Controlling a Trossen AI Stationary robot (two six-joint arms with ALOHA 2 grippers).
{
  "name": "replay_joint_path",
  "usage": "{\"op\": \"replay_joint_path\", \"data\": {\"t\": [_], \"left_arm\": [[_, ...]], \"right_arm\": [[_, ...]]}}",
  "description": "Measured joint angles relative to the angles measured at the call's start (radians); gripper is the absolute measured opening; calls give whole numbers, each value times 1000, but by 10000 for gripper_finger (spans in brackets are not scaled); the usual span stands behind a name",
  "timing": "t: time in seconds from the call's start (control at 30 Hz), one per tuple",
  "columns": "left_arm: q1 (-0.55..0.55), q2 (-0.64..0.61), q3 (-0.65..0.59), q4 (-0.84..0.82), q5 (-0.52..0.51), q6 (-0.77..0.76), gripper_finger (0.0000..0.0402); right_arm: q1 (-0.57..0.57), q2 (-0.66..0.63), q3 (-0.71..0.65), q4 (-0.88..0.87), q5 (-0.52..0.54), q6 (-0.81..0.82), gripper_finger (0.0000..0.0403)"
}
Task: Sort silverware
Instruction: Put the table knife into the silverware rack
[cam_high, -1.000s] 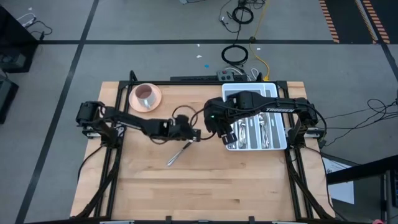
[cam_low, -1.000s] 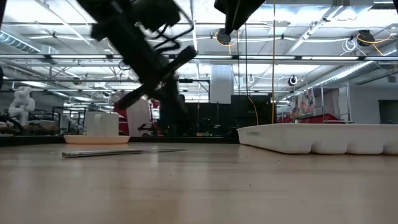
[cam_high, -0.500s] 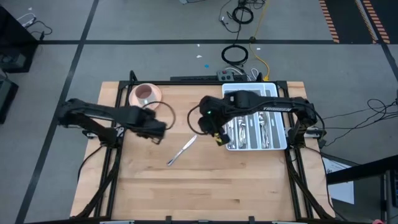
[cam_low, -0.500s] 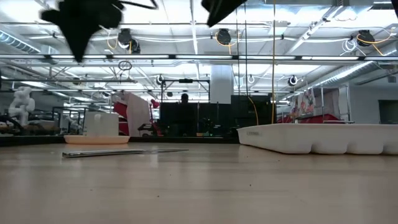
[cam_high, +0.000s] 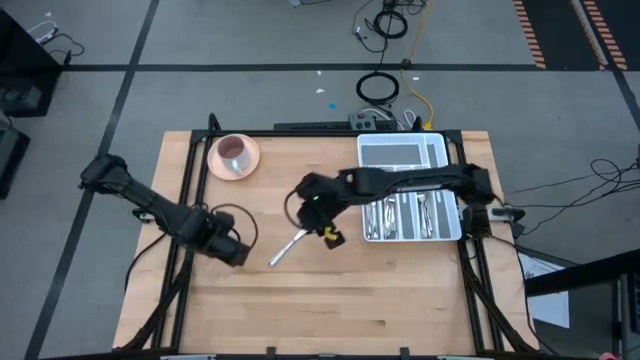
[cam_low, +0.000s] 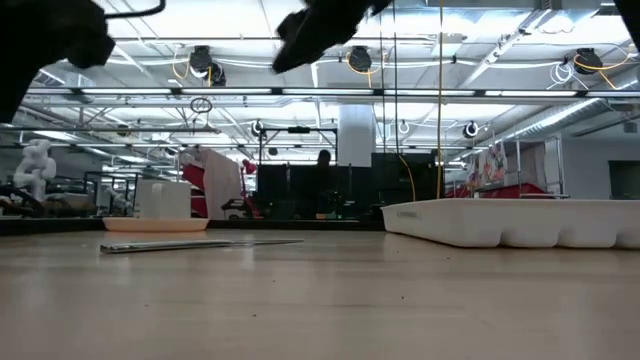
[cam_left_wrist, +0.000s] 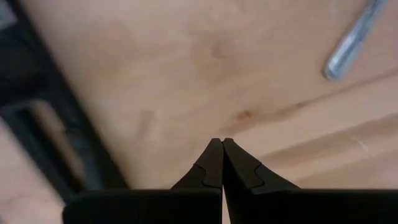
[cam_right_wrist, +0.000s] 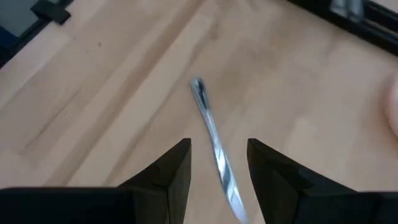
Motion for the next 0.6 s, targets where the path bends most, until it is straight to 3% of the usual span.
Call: {"op": "replay_joint_path", "data": {"t": [0.17, 0.27, 0.6], "left_arm": [[-61, -1, -113, 220, 21, -79, 0], [-82, 2, -147, 260, 20, -123, 0], [-127, 2, -157, 266, 49, -157, 0]], "right_arm": [[12, 102, -3, 151, -146, 0, 146], [6, 137, -3, 208, -211, 1, 146], [-20, 309, -2, 394, -206, -23, 146]]}}
